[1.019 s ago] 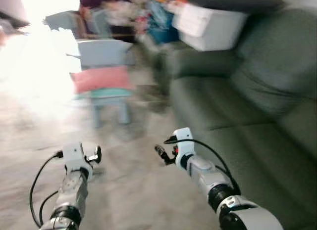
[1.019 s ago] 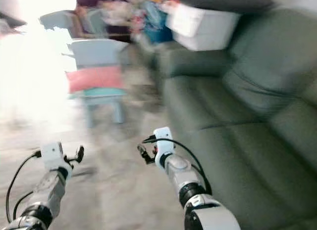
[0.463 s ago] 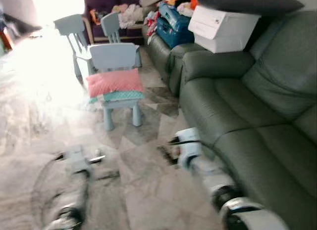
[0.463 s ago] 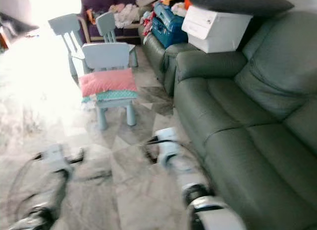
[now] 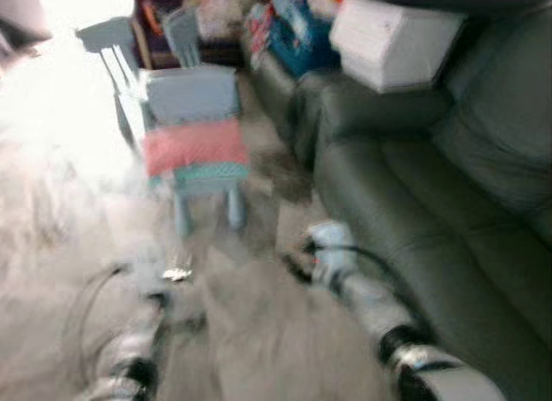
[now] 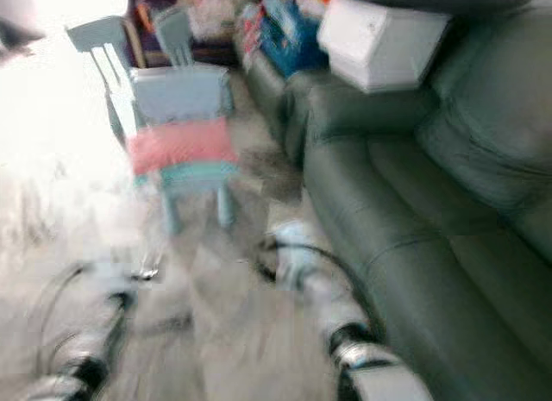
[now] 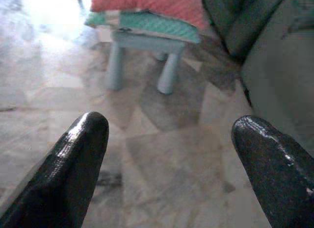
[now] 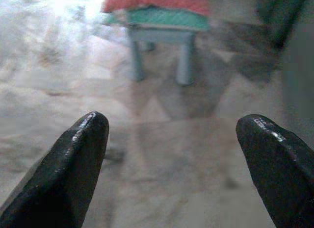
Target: Move the pillow to the sofa
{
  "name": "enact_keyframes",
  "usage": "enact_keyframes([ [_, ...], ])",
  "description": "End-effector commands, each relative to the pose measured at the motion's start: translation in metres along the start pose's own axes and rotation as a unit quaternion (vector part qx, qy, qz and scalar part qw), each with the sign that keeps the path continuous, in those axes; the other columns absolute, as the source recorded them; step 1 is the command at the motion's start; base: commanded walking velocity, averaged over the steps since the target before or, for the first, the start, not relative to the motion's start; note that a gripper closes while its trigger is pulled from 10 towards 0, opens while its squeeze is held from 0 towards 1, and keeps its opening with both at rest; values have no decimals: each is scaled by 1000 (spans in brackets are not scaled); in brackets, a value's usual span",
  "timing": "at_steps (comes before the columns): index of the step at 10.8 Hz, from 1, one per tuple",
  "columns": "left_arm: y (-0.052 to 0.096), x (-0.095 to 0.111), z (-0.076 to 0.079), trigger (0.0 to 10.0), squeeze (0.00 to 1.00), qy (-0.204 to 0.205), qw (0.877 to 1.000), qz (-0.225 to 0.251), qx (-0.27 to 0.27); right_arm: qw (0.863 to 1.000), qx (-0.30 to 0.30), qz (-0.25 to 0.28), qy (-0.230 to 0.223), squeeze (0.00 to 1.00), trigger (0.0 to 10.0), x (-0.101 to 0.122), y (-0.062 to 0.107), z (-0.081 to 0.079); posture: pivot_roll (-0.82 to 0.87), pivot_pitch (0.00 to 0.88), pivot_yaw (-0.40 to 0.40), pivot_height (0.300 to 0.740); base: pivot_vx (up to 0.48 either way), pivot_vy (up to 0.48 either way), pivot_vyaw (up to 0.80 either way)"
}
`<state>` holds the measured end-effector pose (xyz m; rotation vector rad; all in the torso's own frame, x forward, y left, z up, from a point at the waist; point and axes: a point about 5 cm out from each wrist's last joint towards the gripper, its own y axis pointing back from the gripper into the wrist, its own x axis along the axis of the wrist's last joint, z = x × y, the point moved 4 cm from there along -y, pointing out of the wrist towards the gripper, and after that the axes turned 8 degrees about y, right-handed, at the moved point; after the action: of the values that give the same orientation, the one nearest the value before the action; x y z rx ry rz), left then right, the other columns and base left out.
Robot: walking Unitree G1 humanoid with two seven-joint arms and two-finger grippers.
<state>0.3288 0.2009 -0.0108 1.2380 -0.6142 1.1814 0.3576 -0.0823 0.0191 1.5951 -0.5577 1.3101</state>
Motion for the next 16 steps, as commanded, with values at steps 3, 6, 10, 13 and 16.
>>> enact_keyframes([
  [3, -1, 7, -9, 10000, 0, -13, 1000, 7, 9, 1000, 10, 19, 9, 0, 10000, 12, -5, -9, -102, 0, -48, 740, 460, 0, 0],
  [6, -1, 7, -9, 10000, 0, -17, 1000, 5, 9, 1000, 11, 20, 6, 0, 10000, 12, -5, -9, -97, 0, -47, 740, 465, 0, 0],
  [10, 0, 4, -8, 10000, 0, -21, 1000, 2, 9, 1000, 15, 16, 7, 0, 10000, 10, -4, -10, -89, 0, -51, 740, 464, 0, 0],
  [13, 0, 8, -15, 10000, 0, 20, 999, 16, 27, 1000, -5, 19, -15, 0, 10000, 11, -3, -1, -83, 0, -51, 740, 303, 0, 0],
  [16, -3, 45, -7, 10000, 0, -28, 997, 70, 8, 998, -29, 37, -50, 0, 10000, 22, 0, 19, -67, 0, -48, 740, 0, 0, 0],
])
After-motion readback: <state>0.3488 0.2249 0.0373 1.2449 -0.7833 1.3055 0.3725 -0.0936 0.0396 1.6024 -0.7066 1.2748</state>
